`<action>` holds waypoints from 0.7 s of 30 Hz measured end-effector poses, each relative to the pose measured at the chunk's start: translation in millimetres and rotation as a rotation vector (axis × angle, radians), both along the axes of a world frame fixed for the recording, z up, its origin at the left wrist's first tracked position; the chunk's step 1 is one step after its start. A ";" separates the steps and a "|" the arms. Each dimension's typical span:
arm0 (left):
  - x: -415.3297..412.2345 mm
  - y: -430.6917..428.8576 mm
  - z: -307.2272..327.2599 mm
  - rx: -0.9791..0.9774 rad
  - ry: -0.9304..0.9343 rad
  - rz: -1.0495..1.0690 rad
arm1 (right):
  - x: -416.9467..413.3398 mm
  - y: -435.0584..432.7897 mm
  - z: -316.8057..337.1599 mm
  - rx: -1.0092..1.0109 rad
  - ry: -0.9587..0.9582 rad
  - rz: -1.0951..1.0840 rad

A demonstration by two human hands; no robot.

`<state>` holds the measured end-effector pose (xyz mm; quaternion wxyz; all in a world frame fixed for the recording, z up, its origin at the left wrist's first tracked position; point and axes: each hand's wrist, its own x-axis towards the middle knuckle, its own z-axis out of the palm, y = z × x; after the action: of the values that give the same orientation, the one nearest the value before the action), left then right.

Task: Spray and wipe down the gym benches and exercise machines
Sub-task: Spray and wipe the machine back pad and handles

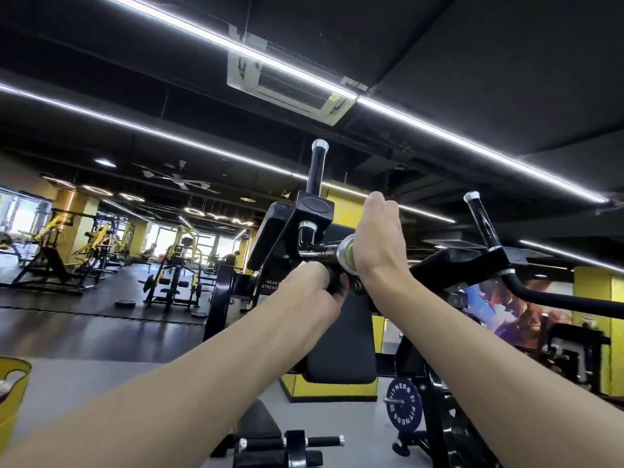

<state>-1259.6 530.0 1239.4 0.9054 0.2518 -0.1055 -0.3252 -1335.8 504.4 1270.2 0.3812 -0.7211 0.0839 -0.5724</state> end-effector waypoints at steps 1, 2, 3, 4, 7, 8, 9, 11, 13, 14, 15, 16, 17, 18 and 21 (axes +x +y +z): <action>-6.6 2.1 -1.6 0.008 -0.025 0.013 | 0.9 -0.5 0.1 -0.004 -0.002 0.004; -14.2 4.7 -4.5 0.010 -0.044 0.022 | 2.4 -1.3 0.3 -0.003 -0.001 0.009; -21.8 8.3 -8.3 0.011 -0.060 0.035 | 4.0 -2.9 0.7 0.003 0.012 0.021; -29.7 13.1 -12.7 0.002 -0.083 0.044 | 5.3 -5.0 0.8 0.027 0.037 0.050; -39.2 16.5 -36.6 0.060 -0.260 0.129 | 4.5 -12.2 1.2 0.181 0.151 0.196; -39.2 14.9 -44.9 0.085 -0.302 0.159 | 3.9 -15.1 0.8 0.238 0.177 0.266; -34.9 8.8 -52.9 0.105 -0.311 0.179 | 3.8 -18.0 0.2 0.269 0.197 0.323; -22.4 -9.2 -69.7 0.172 -0.270 0.187 | 6.8 -27.1 -5.6 0.267 0.208 0.372; -11.1 -30.7 -92.3 0.303 -0.260 0.212 | 11.2 -41.5 -20.0 0.273 0.194 0.345; -6.2 -41.7 -104.2 0.370 -0.265 0.216 | 14.4 -52.2 -30.5 0.274 0.203 0.304; -2.9 -52.0 -116.7 0.421 -0.271 0.225 | 18.5 -64.2 -44.8 0.281 0.222 0.262; -2.2 -61.9 -129.0 0.466 -0.274 0.230 | 23.8 -80.0 -62.6 0.292 0.259 0.228; 0.1 -74.4 -145.7 0.505 -0.262 0.224 | 30.1 -98.4 -85.9 0.327 0.300 0.208; 3.2 -81.9 -156.8 0.536 -0.250 0.216 | 38.0 -111.1 -104.9 0.364 0.331 0.201; 9.7 -124.7 -204.9 0.629 -0.222 0.188 | 61.6 -169.7 -186.9 0.482 0.453 0.150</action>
<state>-1250.0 405.4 1034.5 0.7923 0.5611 -0.0741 -0.2279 -1274.2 334.6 1083.3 0.5534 -0.7233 0.2458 -0.3319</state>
